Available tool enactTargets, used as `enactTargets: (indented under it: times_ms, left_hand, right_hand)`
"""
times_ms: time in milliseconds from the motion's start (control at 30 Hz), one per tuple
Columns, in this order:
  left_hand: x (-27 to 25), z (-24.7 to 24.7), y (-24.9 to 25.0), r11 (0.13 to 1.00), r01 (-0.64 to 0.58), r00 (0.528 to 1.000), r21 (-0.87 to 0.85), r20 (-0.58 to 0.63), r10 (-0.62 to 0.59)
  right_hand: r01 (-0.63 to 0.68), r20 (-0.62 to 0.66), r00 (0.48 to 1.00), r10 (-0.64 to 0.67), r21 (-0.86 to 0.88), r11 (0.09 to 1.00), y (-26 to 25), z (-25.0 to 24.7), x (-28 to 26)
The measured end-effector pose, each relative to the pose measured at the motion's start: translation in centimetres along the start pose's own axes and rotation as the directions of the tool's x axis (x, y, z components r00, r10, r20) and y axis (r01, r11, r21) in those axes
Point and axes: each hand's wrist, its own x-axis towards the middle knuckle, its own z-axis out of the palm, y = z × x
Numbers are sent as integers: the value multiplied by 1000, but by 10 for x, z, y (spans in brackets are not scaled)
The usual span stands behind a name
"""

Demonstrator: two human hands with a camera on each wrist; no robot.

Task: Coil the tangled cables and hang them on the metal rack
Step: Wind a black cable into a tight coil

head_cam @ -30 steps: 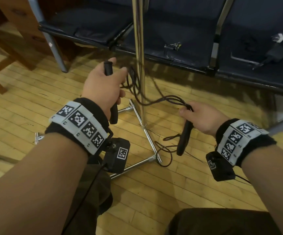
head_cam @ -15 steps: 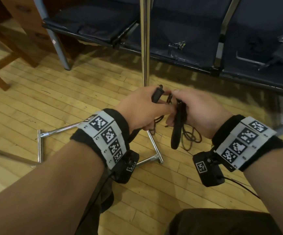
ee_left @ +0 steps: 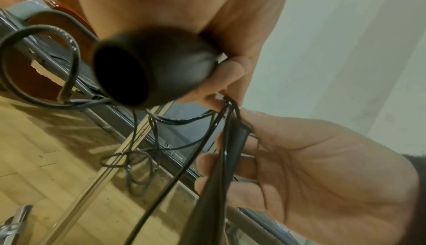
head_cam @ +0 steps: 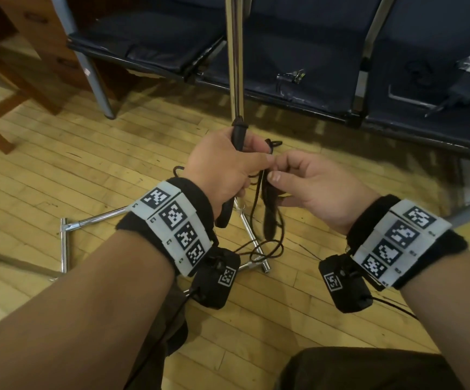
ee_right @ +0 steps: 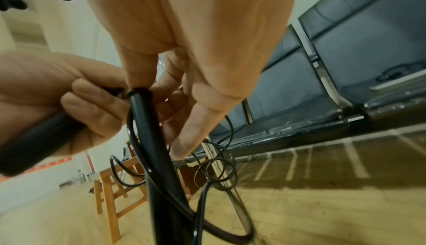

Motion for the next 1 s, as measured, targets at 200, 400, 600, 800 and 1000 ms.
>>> enactTargets:
  times_ms: [200, 400, 600, 800, 1000]
  left_hand:
    - [0, 0, 1, 999, 34, 999, 1, 4, -34]
    - [1, -5, 3, 999, 39, 999, -31, 10, -38]
    - [-2, -6, -2, 1000, -3, 979, 27, 202, -3]
    - [-2, -12, -5, 959, -28, 990, 282, 139, -12]
    - [2, -20, -9, 841, 46, 993, 539, 70, -100]
  right_hand:
    - [44, -39, 998, -59, -308, 950, -6, 5, 1]
    - [63, 65, 997, -45, -317, 946, -5, 2, 1]
    - [31, -19, 999, -33, -85, 996, -4, 2, 3]
    - [50, -204, 976, -81, -150, 987, 1, -1, 9]
    - [40, -442, 897, -29, 15, 999, 0, -11, 8]
